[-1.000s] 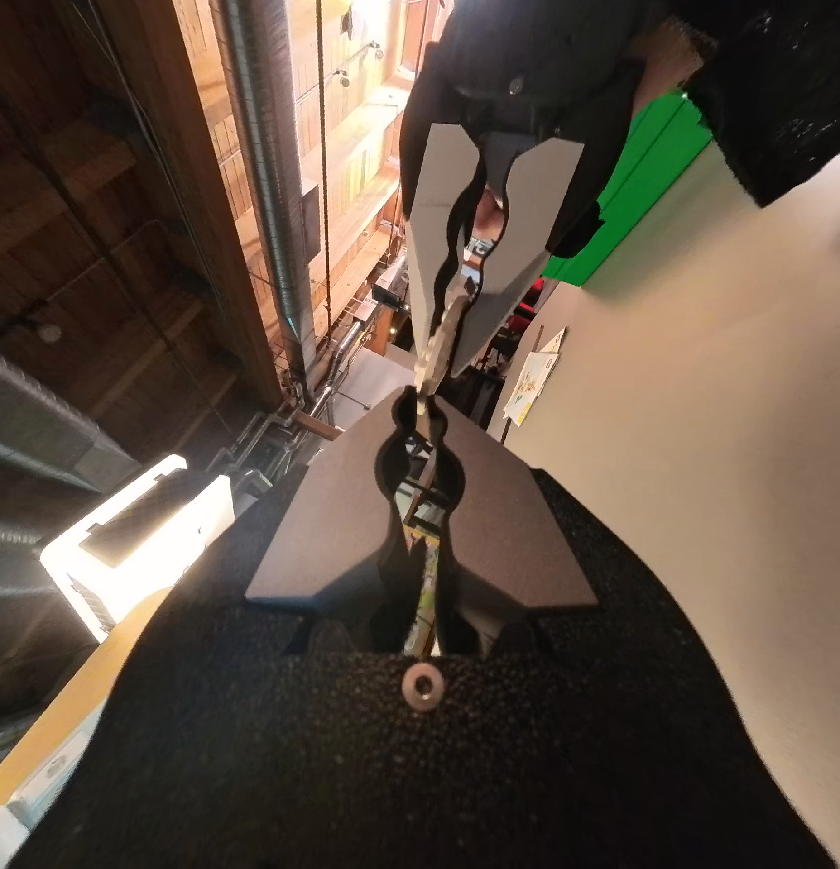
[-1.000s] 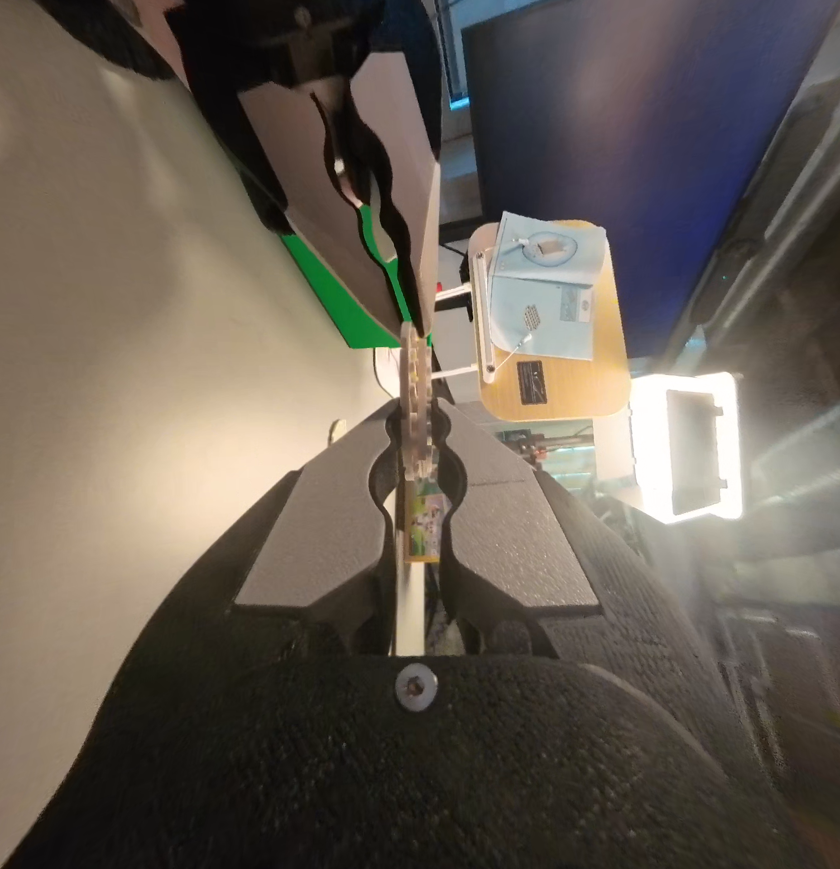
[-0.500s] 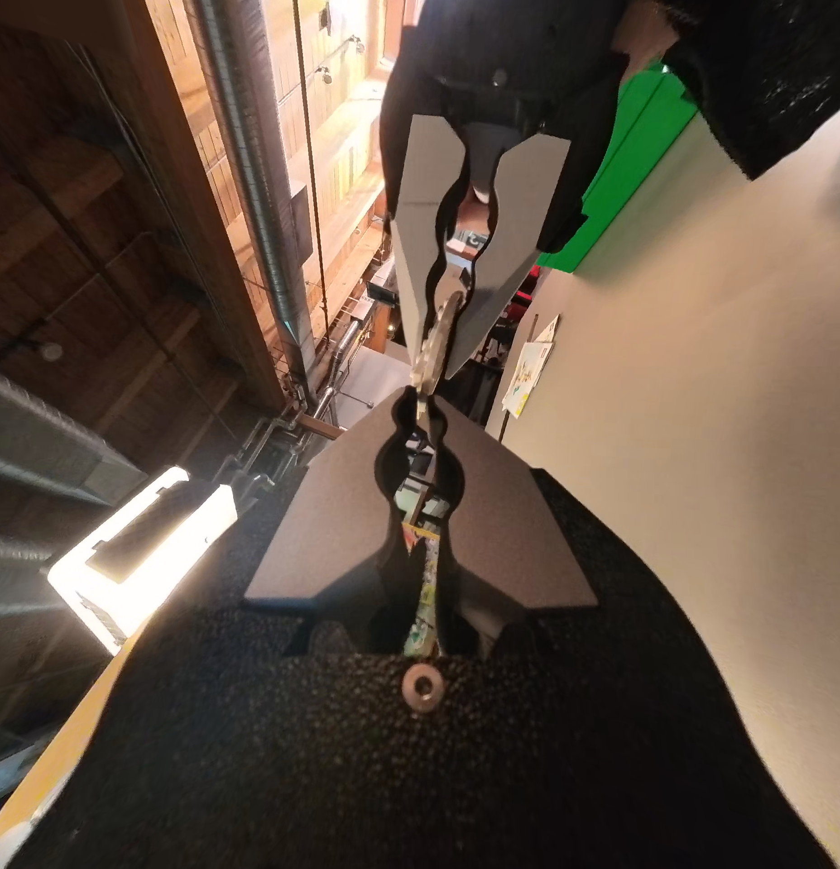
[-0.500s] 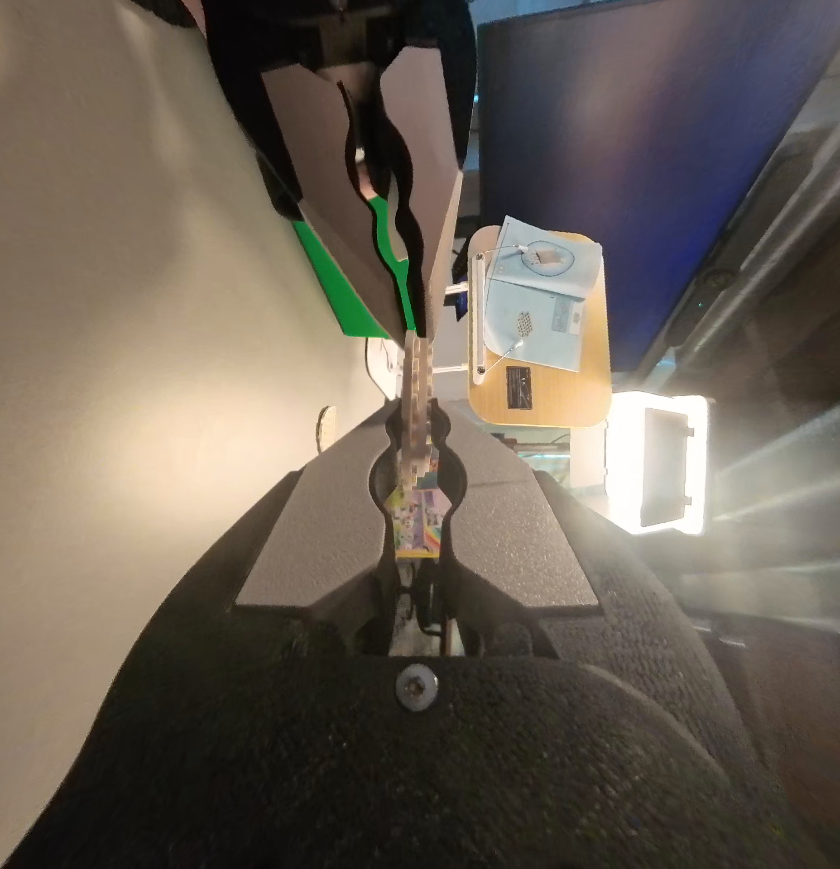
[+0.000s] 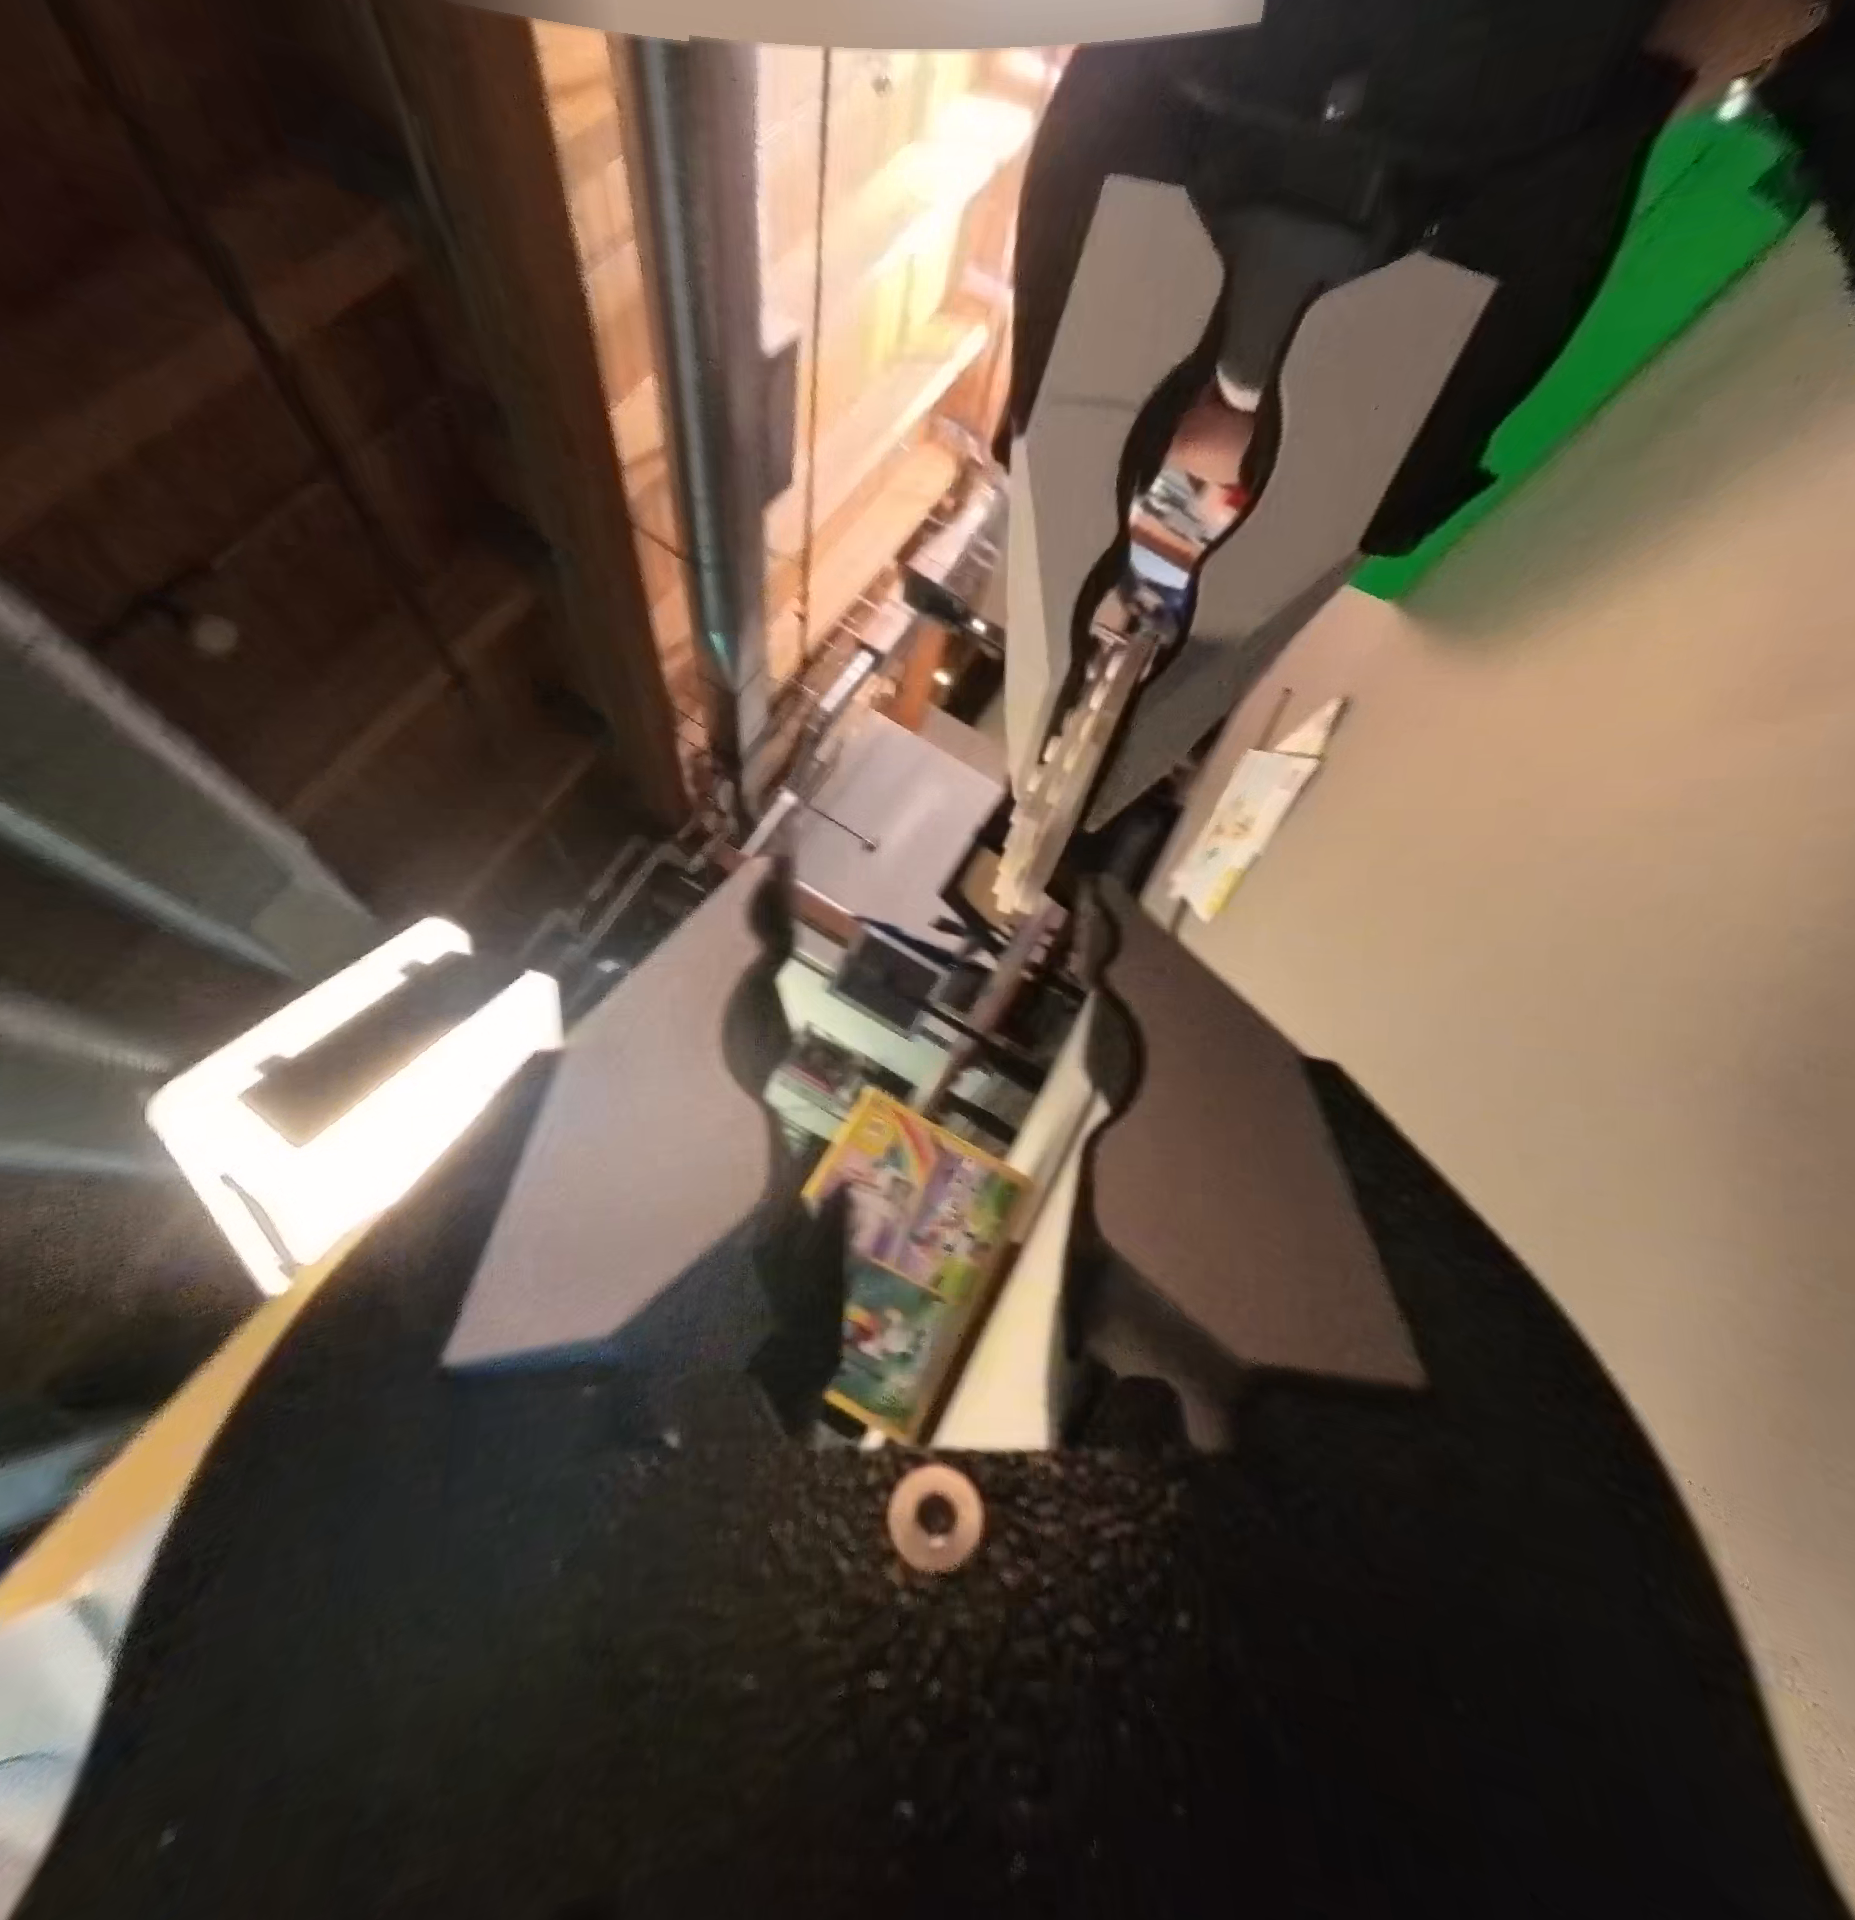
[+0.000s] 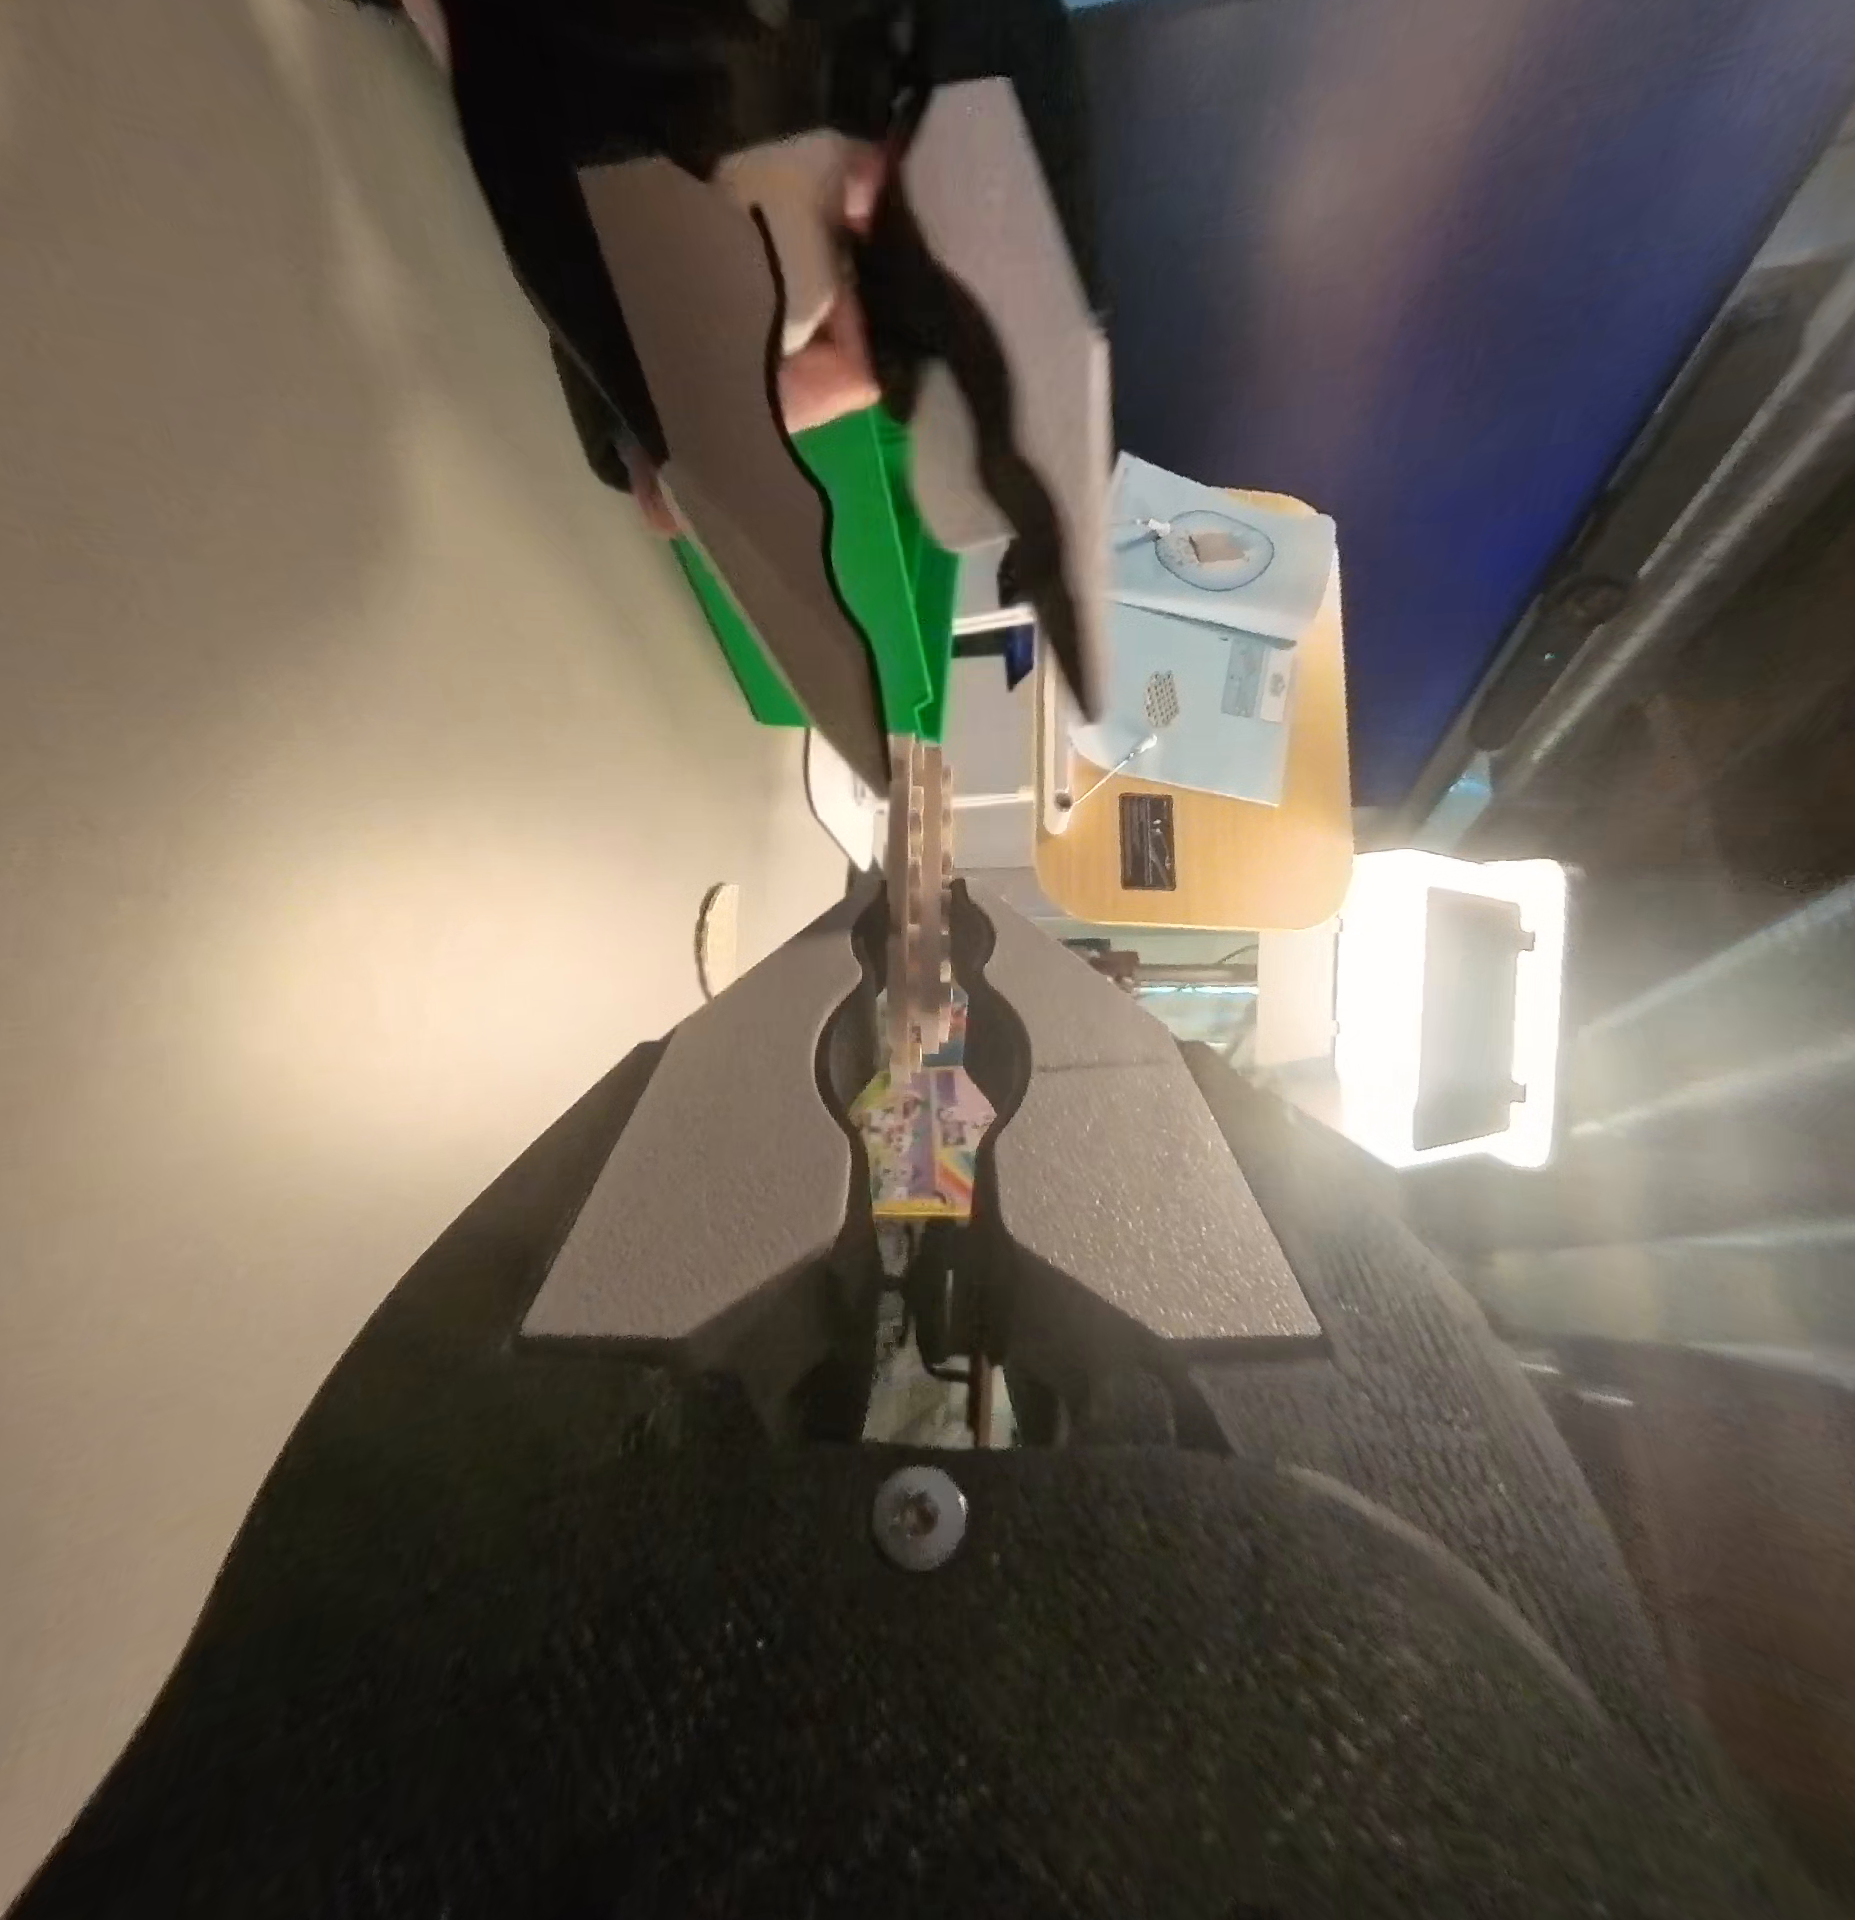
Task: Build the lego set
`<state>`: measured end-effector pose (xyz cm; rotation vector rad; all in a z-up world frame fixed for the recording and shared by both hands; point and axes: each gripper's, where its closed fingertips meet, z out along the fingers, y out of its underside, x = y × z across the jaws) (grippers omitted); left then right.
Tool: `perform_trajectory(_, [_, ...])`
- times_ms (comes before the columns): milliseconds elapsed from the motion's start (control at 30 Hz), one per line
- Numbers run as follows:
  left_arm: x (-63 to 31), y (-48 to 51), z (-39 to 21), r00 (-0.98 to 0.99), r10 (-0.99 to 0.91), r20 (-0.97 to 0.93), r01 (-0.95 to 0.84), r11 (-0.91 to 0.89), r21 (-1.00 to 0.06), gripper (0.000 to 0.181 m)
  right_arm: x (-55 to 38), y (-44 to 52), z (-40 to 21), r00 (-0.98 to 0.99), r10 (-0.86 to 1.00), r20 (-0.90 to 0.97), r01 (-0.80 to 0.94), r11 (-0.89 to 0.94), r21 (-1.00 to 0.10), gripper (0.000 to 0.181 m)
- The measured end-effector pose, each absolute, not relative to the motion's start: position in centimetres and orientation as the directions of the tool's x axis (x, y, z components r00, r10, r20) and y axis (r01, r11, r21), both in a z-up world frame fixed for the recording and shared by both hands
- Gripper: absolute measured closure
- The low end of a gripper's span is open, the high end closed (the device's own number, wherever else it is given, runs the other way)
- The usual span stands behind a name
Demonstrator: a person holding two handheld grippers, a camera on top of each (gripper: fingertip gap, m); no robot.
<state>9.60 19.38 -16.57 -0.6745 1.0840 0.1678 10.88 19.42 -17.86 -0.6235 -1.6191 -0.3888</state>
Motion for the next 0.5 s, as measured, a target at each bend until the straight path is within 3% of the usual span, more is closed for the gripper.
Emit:
perform_trajectory(33, [9.9,19.5,-17.2,0.448,-0.242,-0.861,-0.439,0.779,-0.447,0.115,10.9,19.5,-18.0,-0.062,0.183,0.981,0.598,0.794,-0.111,0.173])
perform_trajectory(67, [10.2,19.2,-17.7,0.417,-0.268,-0.868,-0.428,0.785,-0.448,0.115,10.8,19.4,-18.3,-0.07,0.2,0.977,0.594,0.795,-0.12,0.173])
perform_trajectory(300, [10.9,18.1,-19.2,0.28,-0.086,-0.956,-0.487,0.846,-0.219,0.169,9.8,18.7,-19.7,-0.112,0.305,0.946,0.558,0.807,-0.194,0.173])
perform_trajectory(367, [10.8,17.9,-19.2,0.26,-0.044,-0.965,-0.502,0.847,-0.174,0.169,9.7,18.6,-19.6,-0.103,0.344,0.933,0.543,0.806,-0.237,0.173])
perform_trajectory(500, [10.8,18.2,-19.3,0.242,-0.074,-0.967,-0.523,0.83,-0.194,0.173,9.7,18.9,-19.5,-0.086,0.366,0.927,0.544,0.797,-0.264,0.171])
